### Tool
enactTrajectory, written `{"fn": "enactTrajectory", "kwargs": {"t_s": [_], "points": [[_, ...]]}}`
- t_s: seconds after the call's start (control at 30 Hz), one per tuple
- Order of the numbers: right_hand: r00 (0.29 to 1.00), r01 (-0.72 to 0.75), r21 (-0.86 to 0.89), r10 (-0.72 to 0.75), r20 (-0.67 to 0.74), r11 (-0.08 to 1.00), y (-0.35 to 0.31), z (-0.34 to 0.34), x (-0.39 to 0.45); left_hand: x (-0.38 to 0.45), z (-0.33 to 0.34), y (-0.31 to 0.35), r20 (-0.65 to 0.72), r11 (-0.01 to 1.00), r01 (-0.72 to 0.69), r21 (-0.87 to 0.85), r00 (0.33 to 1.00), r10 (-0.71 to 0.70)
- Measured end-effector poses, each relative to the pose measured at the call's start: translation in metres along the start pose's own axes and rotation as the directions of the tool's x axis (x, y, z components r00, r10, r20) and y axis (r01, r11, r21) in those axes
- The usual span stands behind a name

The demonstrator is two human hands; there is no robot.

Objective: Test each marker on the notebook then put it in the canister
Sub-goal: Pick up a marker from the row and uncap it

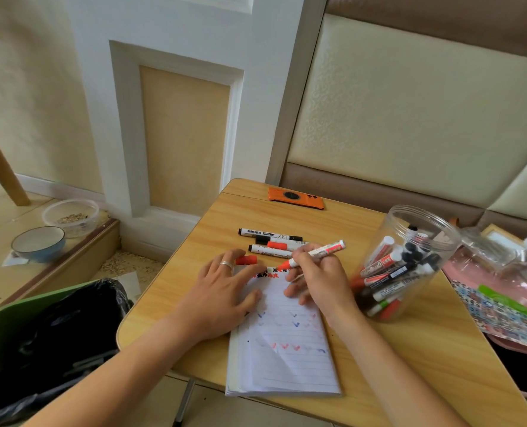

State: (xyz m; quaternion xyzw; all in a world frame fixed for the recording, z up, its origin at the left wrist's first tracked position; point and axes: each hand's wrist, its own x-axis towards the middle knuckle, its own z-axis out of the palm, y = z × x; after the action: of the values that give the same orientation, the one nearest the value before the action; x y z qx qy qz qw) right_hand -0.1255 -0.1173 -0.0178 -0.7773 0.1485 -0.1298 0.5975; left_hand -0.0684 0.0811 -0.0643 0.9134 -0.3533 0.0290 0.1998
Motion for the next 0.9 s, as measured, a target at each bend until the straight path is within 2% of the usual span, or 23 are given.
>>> {"fn": "enactTrajectory", "kwargs": {"t_s": [0.33,0.43,0.73,0.9], "points": [[0.998,-0.030,-0.118,0.024,-0.057,0.993,0.006,0.001,0.005,-0.002,-0.005,0.003,0.021,0.999,-0.012,0.043,1.000,0.011],[0.998,-0.009,-0.206,-0.005,-0.067,0.978,0.007,-0.001,0.004,-0.001,-0.002,0.003,0.042,0.997,0.005,0.079,0.999,-0.008],[0.999,-0.029,-0.120,0.031,0.017,0.992,0.008,-0.003,0.010,0.000,0.001,0.002,0.070,0.995,0.009,0.102,0.997,-0.016],[0.999,-0.023,-0.140,0.027,0.029,0.990,0.008,-0.003,0.010,0.000,0.001,0.002,0.077,0.994,0.006,0.105,0.997,-0.014]]}}
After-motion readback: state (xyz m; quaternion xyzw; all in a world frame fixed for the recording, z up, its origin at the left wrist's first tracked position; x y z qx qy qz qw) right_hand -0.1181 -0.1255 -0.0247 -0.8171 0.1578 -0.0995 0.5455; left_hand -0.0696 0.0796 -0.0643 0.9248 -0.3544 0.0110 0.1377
